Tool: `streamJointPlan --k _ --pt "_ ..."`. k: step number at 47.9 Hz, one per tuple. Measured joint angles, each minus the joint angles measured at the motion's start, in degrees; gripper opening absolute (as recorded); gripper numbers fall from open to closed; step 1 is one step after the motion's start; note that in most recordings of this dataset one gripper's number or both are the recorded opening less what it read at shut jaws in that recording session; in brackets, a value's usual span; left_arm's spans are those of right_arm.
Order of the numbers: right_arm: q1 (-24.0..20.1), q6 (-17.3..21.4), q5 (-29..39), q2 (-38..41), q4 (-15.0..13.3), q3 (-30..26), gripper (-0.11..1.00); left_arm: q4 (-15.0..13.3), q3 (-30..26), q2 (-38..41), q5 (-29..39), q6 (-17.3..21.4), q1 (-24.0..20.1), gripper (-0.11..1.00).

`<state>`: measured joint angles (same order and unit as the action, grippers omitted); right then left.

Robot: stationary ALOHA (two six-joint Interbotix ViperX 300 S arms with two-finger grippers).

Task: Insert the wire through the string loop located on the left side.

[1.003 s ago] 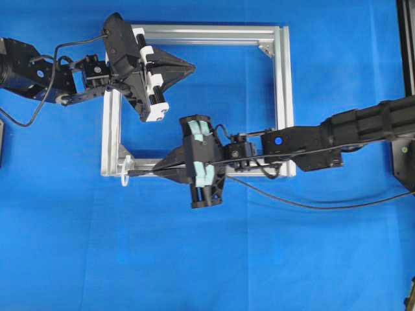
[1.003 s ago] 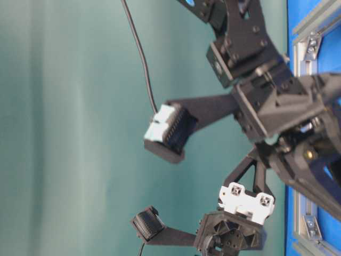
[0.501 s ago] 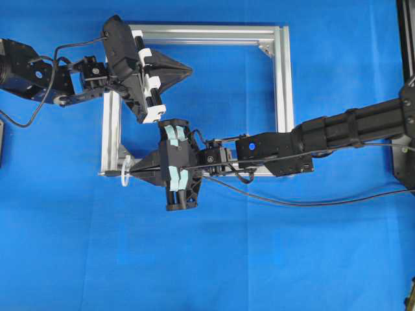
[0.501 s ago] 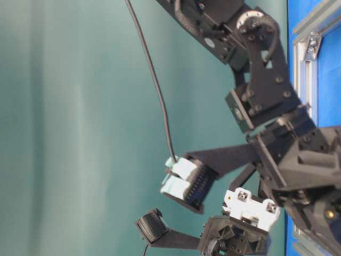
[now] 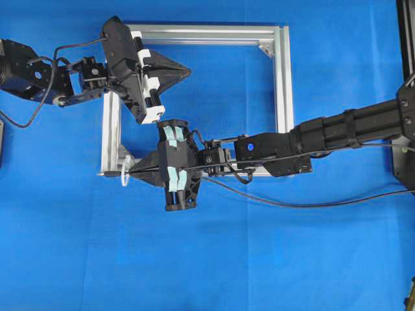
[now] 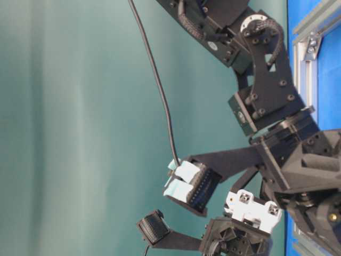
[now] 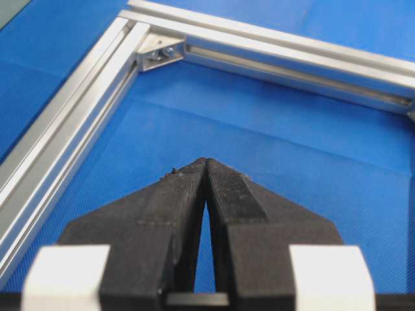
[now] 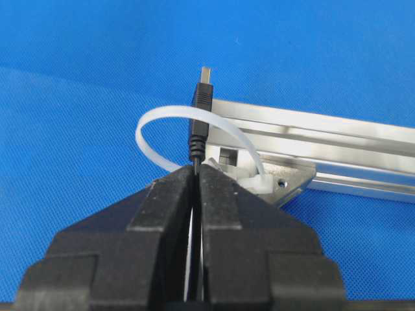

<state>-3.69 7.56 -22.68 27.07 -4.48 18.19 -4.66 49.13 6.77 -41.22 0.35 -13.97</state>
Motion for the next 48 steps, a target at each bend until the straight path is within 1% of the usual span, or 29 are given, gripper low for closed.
streamJointPlan --k 10,19,32,43,48 --pt "0.35 -0.35 0.18 0.0 -0.09 -0.79 -0.1 -0.09 1.93 -2.02 0.0 -0.09 -0.97 0.0" --pt "0.44 -0.26 0.18 0.0 -0.26 -0.88 -0.1 -0.26 7.91 -6.86 0.0 -0.18 -3.43 0.0" --pt "0.35 -0.26 0.18 0.0 -0.26 -0.88 -0.1 -0.26 17.31 -15.38 0.0 -0.18 -3.78 0.0" --pt "0.44 -0.26 0.18 0.0 -0.26 -0.97 -0.1 -0.26 22.41 -22.41 0.0 -0.18 -3.96 0.0" --pt "0.35 -0.26 0.18 0.0 -0.26 -0.97 -0.1 -0.26 23.2 -24.26 0.7 -0.18 -3.87 0.0"
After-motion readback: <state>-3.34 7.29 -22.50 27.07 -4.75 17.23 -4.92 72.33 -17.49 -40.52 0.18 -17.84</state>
